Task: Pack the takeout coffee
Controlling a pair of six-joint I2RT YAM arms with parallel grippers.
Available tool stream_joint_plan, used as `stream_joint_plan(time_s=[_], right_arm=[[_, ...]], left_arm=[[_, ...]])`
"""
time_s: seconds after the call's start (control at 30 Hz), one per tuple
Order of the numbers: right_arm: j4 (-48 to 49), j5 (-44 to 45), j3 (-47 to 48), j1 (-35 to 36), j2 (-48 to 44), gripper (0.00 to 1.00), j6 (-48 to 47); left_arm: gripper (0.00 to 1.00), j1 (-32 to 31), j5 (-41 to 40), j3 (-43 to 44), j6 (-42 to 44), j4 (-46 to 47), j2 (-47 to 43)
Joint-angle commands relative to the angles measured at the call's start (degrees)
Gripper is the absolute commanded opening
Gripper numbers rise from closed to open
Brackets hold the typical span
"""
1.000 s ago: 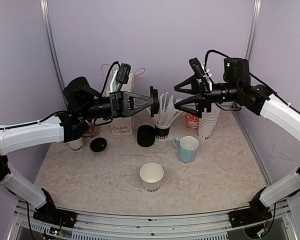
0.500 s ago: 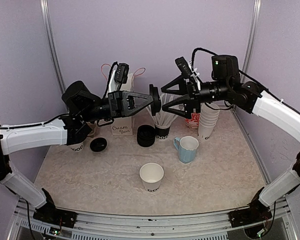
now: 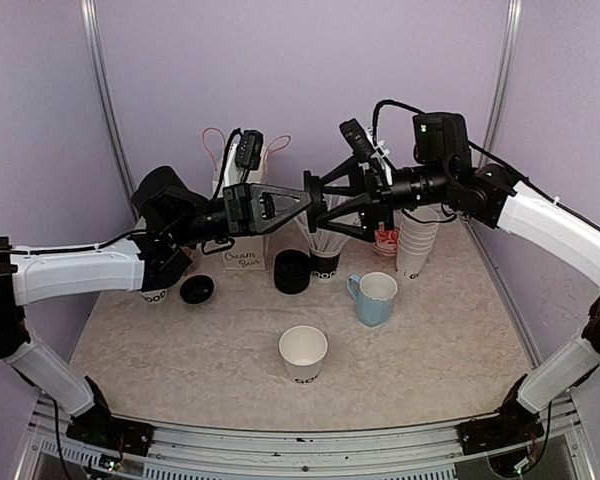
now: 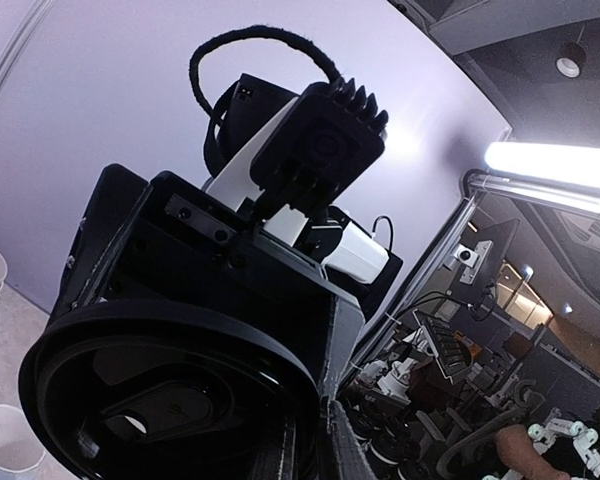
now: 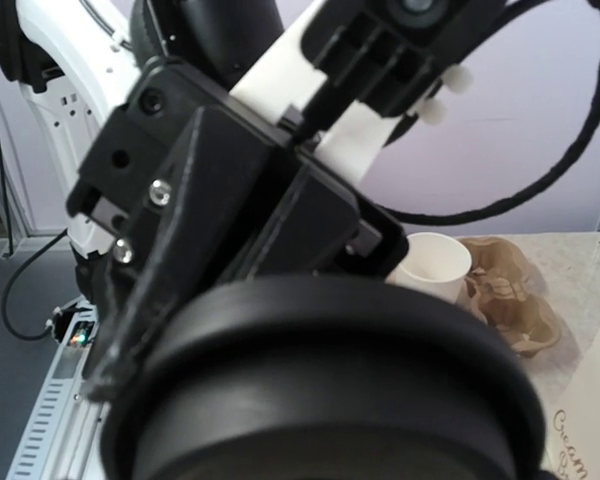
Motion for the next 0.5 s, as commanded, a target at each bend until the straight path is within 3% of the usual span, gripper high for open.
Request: stream_joint_plan(time_s=[0.0, 0.2, 0.47], right_arm=[[0.6, -0.4, 1.4, 0.7, 1.0, 0.81, 1.6], [0.7, 1.1, 0.5, 0.8, 0.5, 0.65, 1.1], [0.1, 3.5, -1.3, 0.7, -0.6, 0.59, -0.5]], left_arm=[[0.08, -0.3, -0.1, -0.1, -1.1, 3.6, 0.5], [0.10, -0.3, -0.3, -0.5, -0.2, 2.4, 0.6], [0.17, -0.2, -1.8, -1.9, 4.2, -4.0, -1.2]])
